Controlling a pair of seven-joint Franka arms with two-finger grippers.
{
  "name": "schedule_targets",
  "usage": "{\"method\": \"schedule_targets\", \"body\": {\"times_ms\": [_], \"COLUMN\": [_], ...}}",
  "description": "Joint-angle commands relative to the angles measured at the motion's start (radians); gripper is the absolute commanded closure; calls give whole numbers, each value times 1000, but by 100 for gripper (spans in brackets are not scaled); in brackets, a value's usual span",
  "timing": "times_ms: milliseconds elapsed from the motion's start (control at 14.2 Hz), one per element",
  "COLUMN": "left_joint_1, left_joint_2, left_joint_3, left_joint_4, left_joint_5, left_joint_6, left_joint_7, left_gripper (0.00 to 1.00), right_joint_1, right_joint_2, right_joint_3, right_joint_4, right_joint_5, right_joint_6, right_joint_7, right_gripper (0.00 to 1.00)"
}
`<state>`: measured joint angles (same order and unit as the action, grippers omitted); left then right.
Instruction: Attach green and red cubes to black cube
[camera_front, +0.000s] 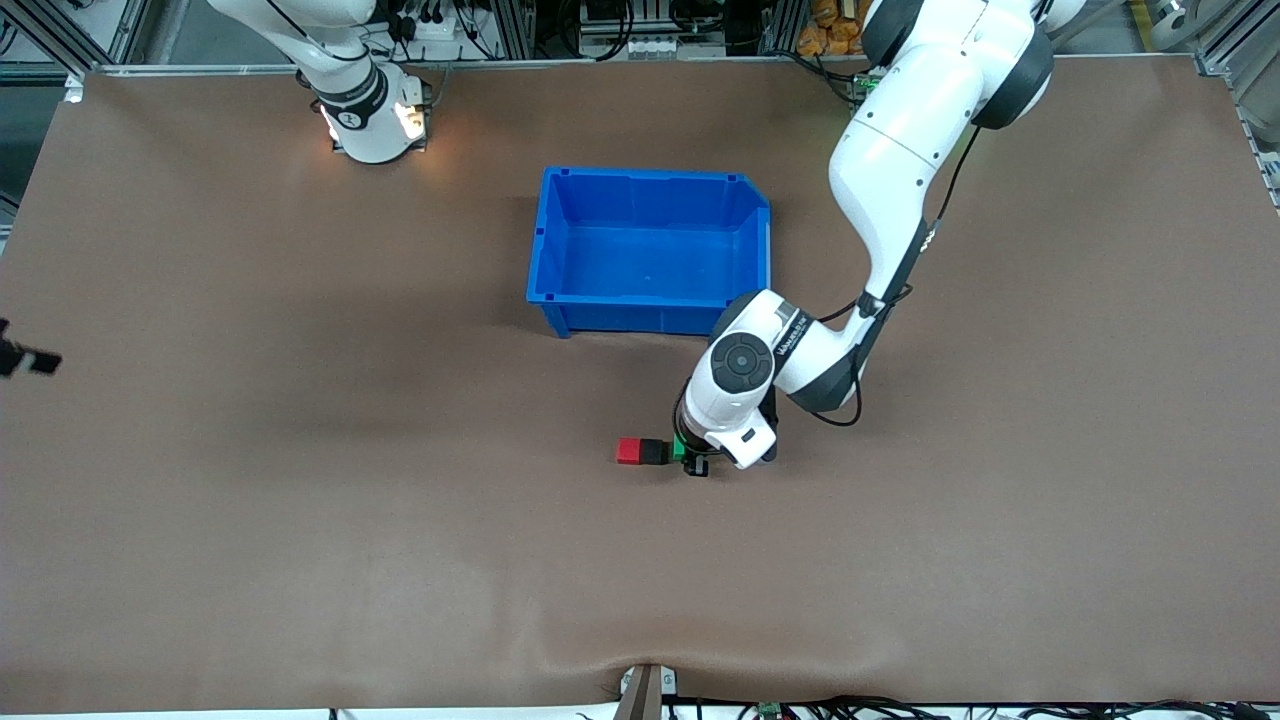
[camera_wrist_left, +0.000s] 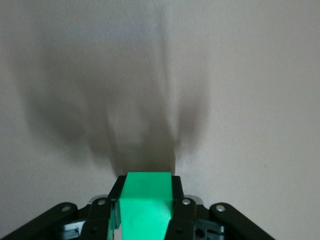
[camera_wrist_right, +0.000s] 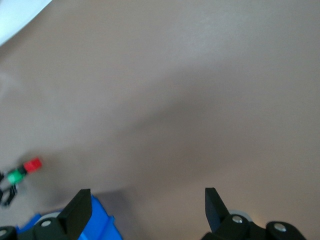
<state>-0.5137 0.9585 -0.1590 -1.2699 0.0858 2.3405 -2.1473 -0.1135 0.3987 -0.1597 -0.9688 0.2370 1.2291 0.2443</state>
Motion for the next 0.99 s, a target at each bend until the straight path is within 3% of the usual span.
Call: {"method": "schedule_targets", "body": {"times_ms": [0,141,282,424,494,565,635,776,918], "left_joint_1": [-22,-22,-22,-22,-22,-22,-23,-22,-3], "left_joint_2": [32,42,43,43,43,43,43,25,-27], "left_joint_3": [15,18,21,21,21,21,22,24,29], "left_joint_4": [37,37,37,37,37,35,30,27,17], "left_joint_5": [0,2,2,2,2,5,12,46,123], "left_joint_6": [22,43,69,89,91,91,91,86,57], "left_joint_7": [-6,-5,-5,1,12,21,32,49,38], "left_gripper": [100,100,100,99,75,18,0,0,0], "right_joint_1": [32,43,44,72,77,81,92,124,121], "right_joint_2": [-134,-222,-344,-452,-458,-455,-439,-402,-397], "right_joint_3": [57,63,63,92,92,98,101,101,100], "right_joint_4": [-97,-235,-454,-617,-626,-611,-564,-466,-458], "right_joint_5": [-141,-169,-176,-244,-255,-271,-303,-363,-335], "right_joint_6": [-31,2,142,241,257,263,257,233,221], "right_joint_7": [-68,-69,-82,-92,-94,-94,-92,-89,-91], "right_gripper": [0,0,0,0,0,0,0,0,0]}}
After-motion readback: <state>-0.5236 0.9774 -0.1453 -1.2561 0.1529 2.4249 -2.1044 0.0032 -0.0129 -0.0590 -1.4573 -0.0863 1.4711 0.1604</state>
